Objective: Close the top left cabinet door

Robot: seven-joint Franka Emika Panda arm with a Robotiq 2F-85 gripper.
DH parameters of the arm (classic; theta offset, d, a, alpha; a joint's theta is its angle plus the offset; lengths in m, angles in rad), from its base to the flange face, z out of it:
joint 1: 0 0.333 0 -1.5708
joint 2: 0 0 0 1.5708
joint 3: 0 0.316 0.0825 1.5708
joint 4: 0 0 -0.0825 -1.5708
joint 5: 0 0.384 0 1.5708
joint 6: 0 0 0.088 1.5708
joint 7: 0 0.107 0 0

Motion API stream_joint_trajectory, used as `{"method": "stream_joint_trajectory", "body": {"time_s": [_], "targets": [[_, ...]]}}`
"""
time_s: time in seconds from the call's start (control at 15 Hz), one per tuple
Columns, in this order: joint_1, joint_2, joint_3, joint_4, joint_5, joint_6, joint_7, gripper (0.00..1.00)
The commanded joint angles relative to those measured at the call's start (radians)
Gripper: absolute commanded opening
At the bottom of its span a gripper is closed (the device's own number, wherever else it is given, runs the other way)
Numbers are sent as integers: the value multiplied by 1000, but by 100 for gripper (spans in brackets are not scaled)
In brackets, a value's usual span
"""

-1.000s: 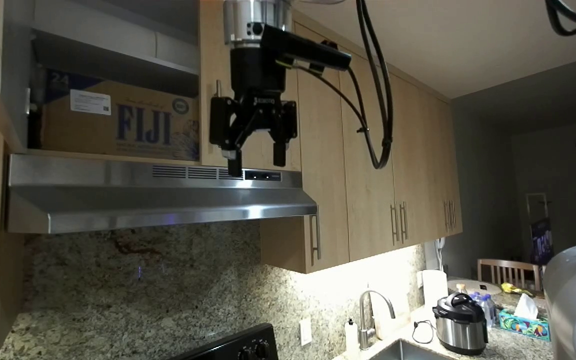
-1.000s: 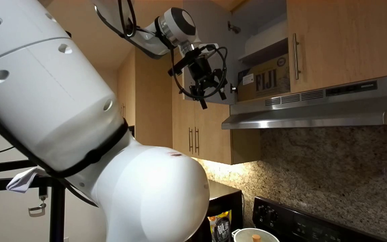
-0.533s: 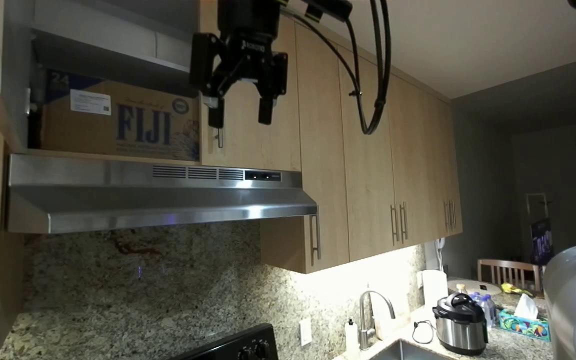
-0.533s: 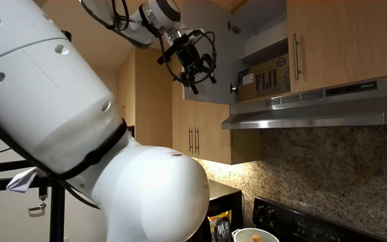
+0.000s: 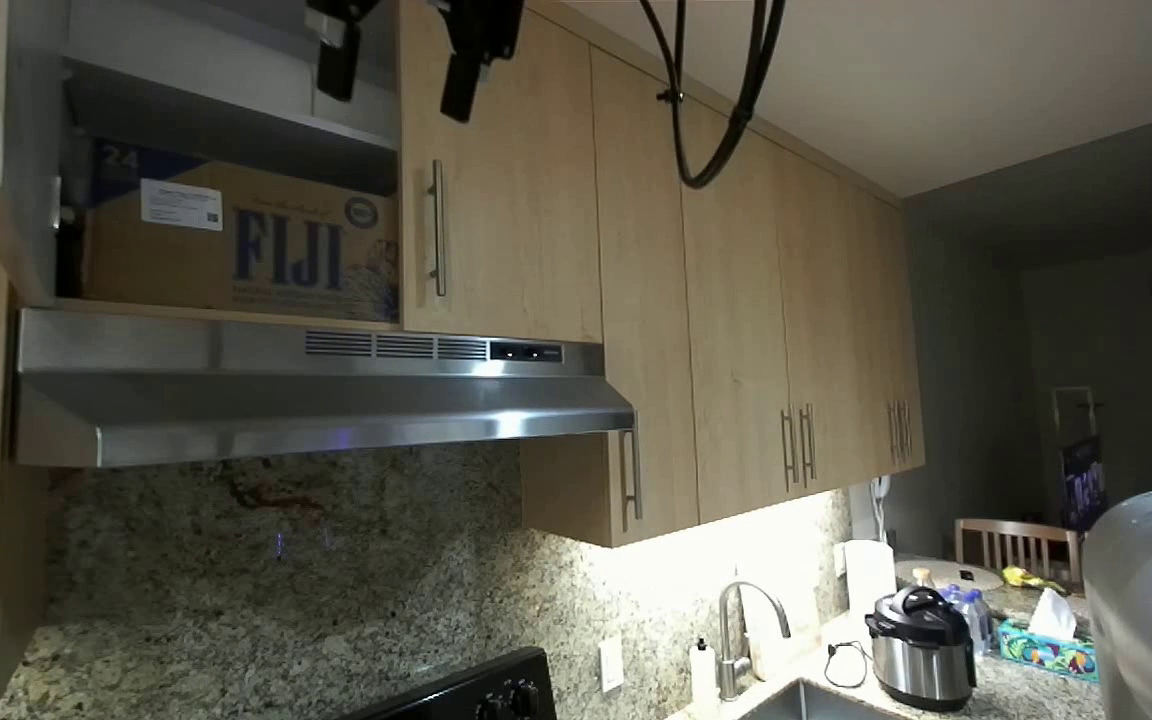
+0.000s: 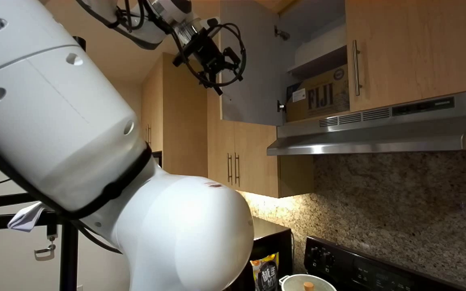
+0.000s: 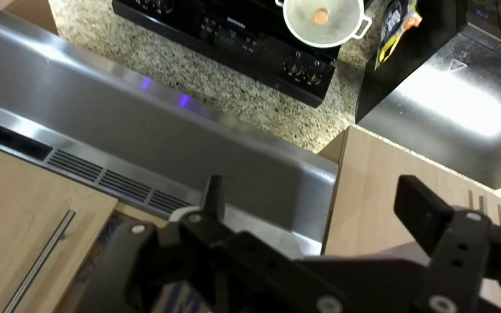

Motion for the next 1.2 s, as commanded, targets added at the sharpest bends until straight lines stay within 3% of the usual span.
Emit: {"method": "stream_joint_trajectory", "body": {"time_s": [0.0, 0.6, 0.87, 1.13], "targets": [[-12, 28, 36, 45, -60, 78, -21, 100], [-103, 114, 161, 150, -180, 196, 26, 100], [-178, 134, 230, 213, -221, 212, 110, 100], [-230, 117, 272, 225, -218, 317, 225, 100]]}}
